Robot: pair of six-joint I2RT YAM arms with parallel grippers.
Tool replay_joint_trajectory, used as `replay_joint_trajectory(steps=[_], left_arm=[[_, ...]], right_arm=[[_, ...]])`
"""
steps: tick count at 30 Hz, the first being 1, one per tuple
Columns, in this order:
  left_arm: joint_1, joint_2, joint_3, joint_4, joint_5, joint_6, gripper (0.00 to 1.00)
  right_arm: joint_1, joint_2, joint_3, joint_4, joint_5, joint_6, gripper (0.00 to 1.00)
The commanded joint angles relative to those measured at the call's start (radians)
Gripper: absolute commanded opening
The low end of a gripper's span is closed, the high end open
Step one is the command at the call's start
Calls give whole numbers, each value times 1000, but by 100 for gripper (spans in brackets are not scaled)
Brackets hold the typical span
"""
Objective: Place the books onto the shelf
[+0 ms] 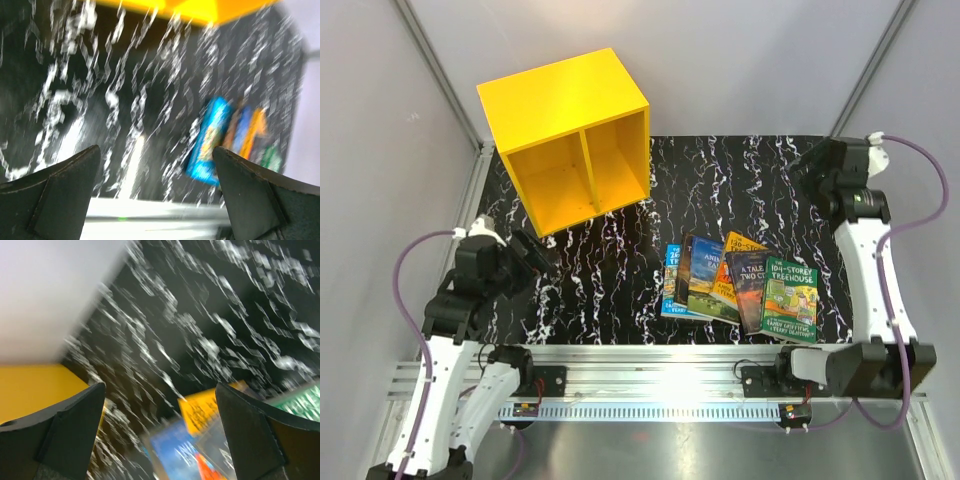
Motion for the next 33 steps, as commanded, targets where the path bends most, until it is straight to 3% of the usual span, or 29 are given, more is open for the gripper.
replay_joint_trajectory(steps=[1, 6, 12, 17, 22, 27, 30, 32, 33], left_arm=[[-18, -4, -36, -65, 114, 20, 99], [-26, -51, -46, -126, 163, 34, 99], [-50, -81, -44, -160, 183, 50, 99], [-50, -85, 2, -207, 148, 52, 99], [-50, -84, 19, -258, 93, 17, 99], [-49, -91, 26, -316, 18, -29, 98], [-50, -108, 17, -332, -5, -69, 98], [-50, -111, 6, -336, -7, -92, 98], [-50, -111, 5, -336, -7, -100, 98]], right_arm=[[1, 158, 66, -404, -120, -58, 100], [1, 157, -178, -502, -200, -66, 100], [1, 91, -362, -409, -177, -20, 100], [1, 286, -385, -370, -154, -70, 100], [1, 462, -476, -197, -223, -81, 97], [-2, 561, -416, -206, -215, -98, 79], [-3, 553, -390, -208, -157, -91, 23], [-3, 551, -389, -182, -174, -110, 1], [-3, 568, -375, -175, -191, -123, 0]])
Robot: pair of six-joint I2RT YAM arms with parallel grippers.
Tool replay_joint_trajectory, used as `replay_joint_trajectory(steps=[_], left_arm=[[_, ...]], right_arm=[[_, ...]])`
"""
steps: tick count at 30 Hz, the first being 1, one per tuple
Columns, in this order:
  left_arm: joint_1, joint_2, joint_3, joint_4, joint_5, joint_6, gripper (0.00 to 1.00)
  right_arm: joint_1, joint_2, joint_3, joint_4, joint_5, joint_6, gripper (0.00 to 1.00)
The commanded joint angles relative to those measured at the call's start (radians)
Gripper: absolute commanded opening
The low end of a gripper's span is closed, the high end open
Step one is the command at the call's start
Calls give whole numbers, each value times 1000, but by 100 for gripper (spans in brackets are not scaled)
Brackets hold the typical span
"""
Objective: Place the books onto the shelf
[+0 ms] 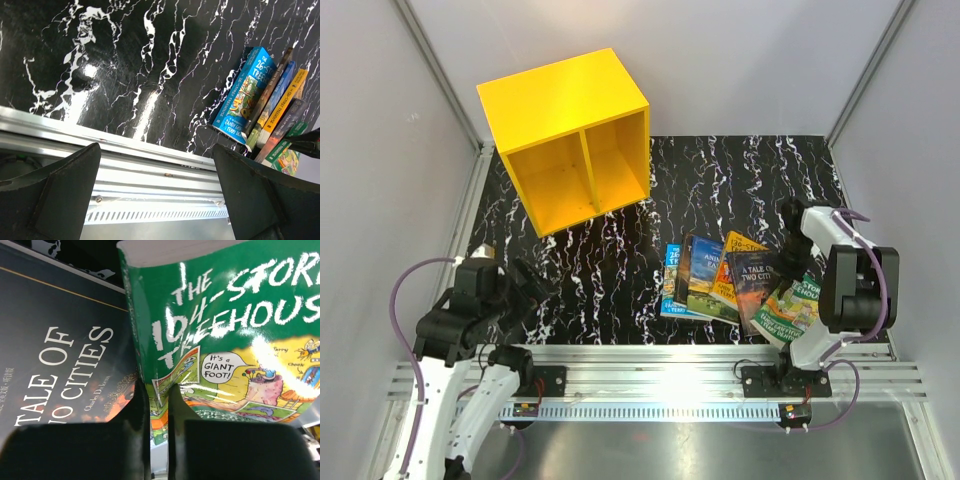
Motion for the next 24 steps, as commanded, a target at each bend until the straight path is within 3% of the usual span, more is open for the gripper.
replay_joint_trajectory(steps=[1, 6, 10, 14, 17, 22, 24], left_arm=[[-4, -14, 23, -7, -36, -53, 97], [-4, 23, 35, 29, -45, -53, 98], [-4, 81, 49, 97, -34, -45, 98], [-4, 138, 44, 160, -24, -33, 98], [-4, 164, 58, 186, -16, -24, 98], [-5, 224, 60, 273, 44, 16, 99], [-13, 238, 35, 354, 149, 34, 99]], right_arm=[[12, 152, -69, 296, -61, 27, 0], [13, 167, -17, 303, -141, 4, 0], [53, 31, 49, 267, -210, 19, 0], [200, -34, 297, 126, -246, 64, 0], [269, -108, 380, 109, -281, 171, 0], [394, -87, 454, 58, -275, 228, 0], [437, -109, 405, 87, -282, 253, 0]])
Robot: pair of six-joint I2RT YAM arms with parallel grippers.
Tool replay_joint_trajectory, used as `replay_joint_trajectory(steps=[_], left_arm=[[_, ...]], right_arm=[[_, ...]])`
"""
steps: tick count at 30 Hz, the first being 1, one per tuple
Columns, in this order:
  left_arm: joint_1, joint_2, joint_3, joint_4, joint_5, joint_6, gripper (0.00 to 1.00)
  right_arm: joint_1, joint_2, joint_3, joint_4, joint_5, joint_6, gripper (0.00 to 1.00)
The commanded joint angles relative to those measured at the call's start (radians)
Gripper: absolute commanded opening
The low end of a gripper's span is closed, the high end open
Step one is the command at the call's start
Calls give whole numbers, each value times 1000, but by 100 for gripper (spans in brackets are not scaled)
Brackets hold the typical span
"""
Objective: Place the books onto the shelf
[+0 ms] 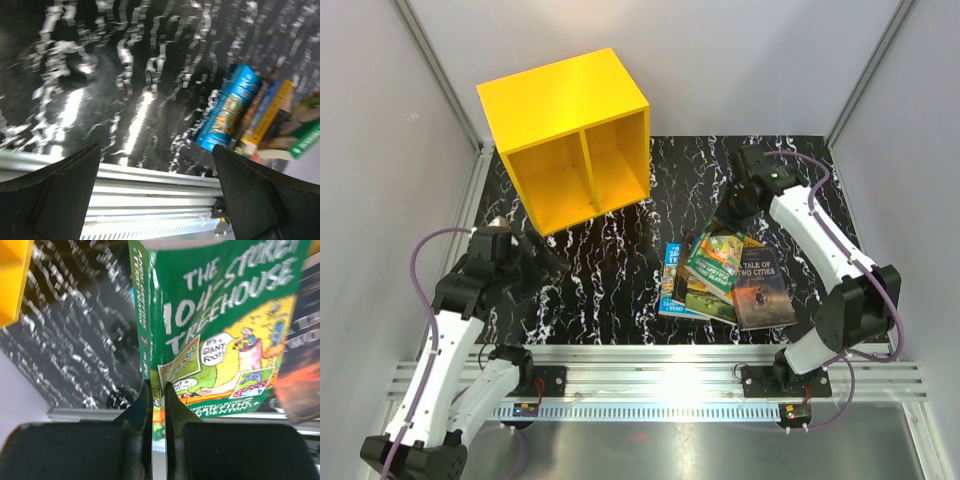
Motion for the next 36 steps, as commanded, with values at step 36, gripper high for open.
replay_joint_trajectory(steps=[36], left_arm=[[-594, 739, -94, 1545, 388, -124, 96]], right_arm=[[80, 113, 103, -32, -171, -16, 0]])
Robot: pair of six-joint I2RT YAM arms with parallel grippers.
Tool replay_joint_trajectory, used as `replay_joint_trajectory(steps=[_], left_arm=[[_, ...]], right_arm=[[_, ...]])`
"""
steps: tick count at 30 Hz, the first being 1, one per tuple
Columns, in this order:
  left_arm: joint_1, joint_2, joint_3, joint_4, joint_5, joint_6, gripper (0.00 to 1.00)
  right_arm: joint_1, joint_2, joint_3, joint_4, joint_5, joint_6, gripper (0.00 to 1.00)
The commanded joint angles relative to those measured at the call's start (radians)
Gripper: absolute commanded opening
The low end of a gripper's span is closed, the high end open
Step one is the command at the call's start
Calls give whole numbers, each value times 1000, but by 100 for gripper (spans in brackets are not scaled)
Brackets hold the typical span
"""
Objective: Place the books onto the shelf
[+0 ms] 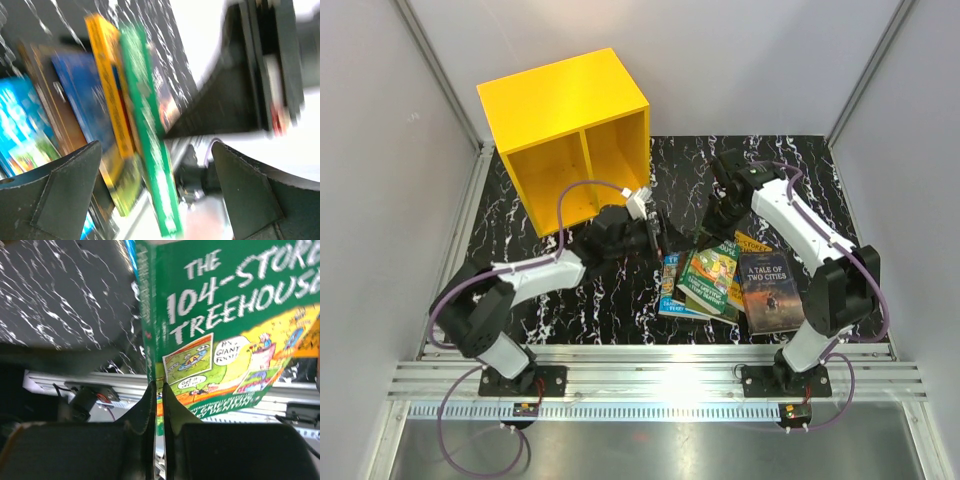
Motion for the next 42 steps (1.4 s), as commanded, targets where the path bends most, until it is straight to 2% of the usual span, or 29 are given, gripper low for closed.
replay_joint_trajectory(steps=[1, 5, 11, 14, 15, 17, 18, 20, 21, 24, 26, 33, 38, 41, 42], left_arm=[[-61, -113, -103, 125, 51, -37, 96], [-69, -132, -177, 199, 53, -72, 96], [-87, -9, -79, 199, 68, -54, 96], [-101, 83, 30, 100, 28, -17, 94], [-101, 94, 61, -2, 1, 16, 94], [-98, 97, 50, -34, -44, 26, 93], [-98, 89, 27, -66, -56, 36, 94], [-98, 59, 1, -78, -73, 46, 95], [-97, 49, -14, -101, -76, 52, 95], [-98, 23, -25, -132, -84, 60, 95], [-96, 11, -14, -158, -84, 66, 95], [-97, -31, 62, -279, -73, 92, 96], [-96, 2, 111, -353, -41, 95, 96], [-96, -12, 122, -382, -38, 80, 96], [-96, -17, 125, -388, -36, 75, 96]], right_arm=[[0, 16, 75, 82, -35, 8, 0], [0, 34, 95, 70, -40, -2, 0], [0, 45, 104, 62, -54, -9, 0], [0, 39, 92, 58, -52, -15, 0], [0, 36, 93, 52, -51, -22, 0], [-5, 31, 98, 23, -37, -46, 1], [-9, 28, 101, 6, -25, -75, 46], [-32, 19, 110, -39, 30, -109, 84], [-72, -6, 107, -43, 46, -139, 99], [-210, -58, 46, -39, 31, -182, 100], [-250, -87, -21, -33, 20, -190, 100], [-261, -167, -368, 191, -87, -103, 99], [-260, -146, -473, 346, -133, -68, 96], [-261, -135, -520, 410, -137, -69, 88], [-261, -130, -541, 429, -140, -69, 81]])
